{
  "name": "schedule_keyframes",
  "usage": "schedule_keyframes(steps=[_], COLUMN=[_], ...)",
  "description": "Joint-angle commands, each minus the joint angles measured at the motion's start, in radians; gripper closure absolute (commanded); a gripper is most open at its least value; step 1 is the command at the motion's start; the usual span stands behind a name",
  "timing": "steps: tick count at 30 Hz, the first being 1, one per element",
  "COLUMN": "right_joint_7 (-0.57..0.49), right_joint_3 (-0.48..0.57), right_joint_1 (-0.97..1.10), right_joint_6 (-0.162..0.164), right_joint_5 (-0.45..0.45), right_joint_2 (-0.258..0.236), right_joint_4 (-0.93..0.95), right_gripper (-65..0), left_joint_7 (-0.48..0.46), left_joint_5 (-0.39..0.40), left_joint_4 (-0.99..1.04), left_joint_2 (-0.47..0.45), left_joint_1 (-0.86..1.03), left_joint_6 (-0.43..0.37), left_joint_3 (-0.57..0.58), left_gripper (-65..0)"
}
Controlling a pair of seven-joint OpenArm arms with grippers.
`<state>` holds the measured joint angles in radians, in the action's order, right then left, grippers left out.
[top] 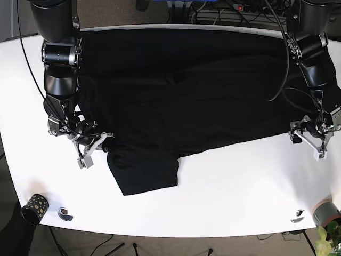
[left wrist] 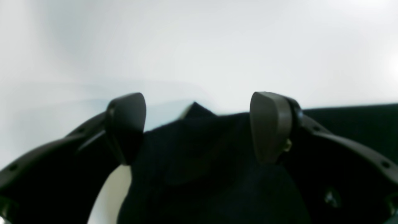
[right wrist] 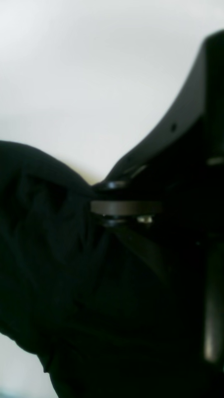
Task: Fold the T-shirt properly
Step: 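Grasp the shirt's side edge with both grippers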
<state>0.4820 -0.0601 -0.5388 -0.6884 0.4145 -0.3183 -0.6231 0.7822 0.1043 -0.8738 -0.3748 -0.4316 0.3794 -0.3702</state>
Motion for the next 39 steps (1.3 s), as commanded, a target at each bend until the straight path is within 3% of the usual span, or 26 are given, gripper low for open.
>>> schedule_keyframes(steps=[1,4,8,11,16,18,36,39], right_joint_7=[-0.019,-0.019,-0.019,-0.019,-0.019,-0.019,-0.019,-0.019], right_joint_3=[-0.007,-0.007,-0.007,-0.007,-0.007,-0.007,-0.007,-0.007], right_joint_1=[-0.030,-0.030,-0.030,-0.030,-0.030,-0.028,-0.028,-0.028], right_joint_6=[-0.010,-0.010,-0.010,-0.010,-0.010,-0.010,-0.010,-0.010], right_joint_5=[0.021,0.021,0.021,0.021,0.021,0.021,0.021,0.021], right_joint_2=[-0.012,-0.012,-0.012,-0.012,-0.012,-0.012,-0.012,-0.012], right_joint_4=[-0.019,-0.019,-0.019,-0.019,-0.019,-0.019,-0.019,-0.019], right_gripper=[-1.4,-1.4,-1.4,-1.4,-1.4,-1.4,-1.1,-1.1], left_joint_7=[-0.011,-0.011,-0.013,-0.013,-0.014,-0.016,-0.013,-0.013], left_joint_5=[0.002,0.005,0.004,0.004,0.005,0.005,0.004,0.004], left_joint_4=[0.037,0.094,0.109,0.109,0.109,0.107,-0.476,-0.519], left_joint_2=[-0.045,-0.063,-0.066,-0.072,-0.086,-0.086,-0.048,-0.046], left_joint_1=[-0.013,-0.014,-0.009,0.007,0.006,0.006,0.185,0.210], left_joint_6=[0.054,0.103,0.151,0.191,0.221,0.223,0.220,0.220], left_joint_3=[0.020,0.033,0.030,0.030,0.030,0.030,0.027,0.027], left_gripper=[-49.2,-48.7,-39.9,-30.1,-4.9,-1.0,-0.6,-6.3])
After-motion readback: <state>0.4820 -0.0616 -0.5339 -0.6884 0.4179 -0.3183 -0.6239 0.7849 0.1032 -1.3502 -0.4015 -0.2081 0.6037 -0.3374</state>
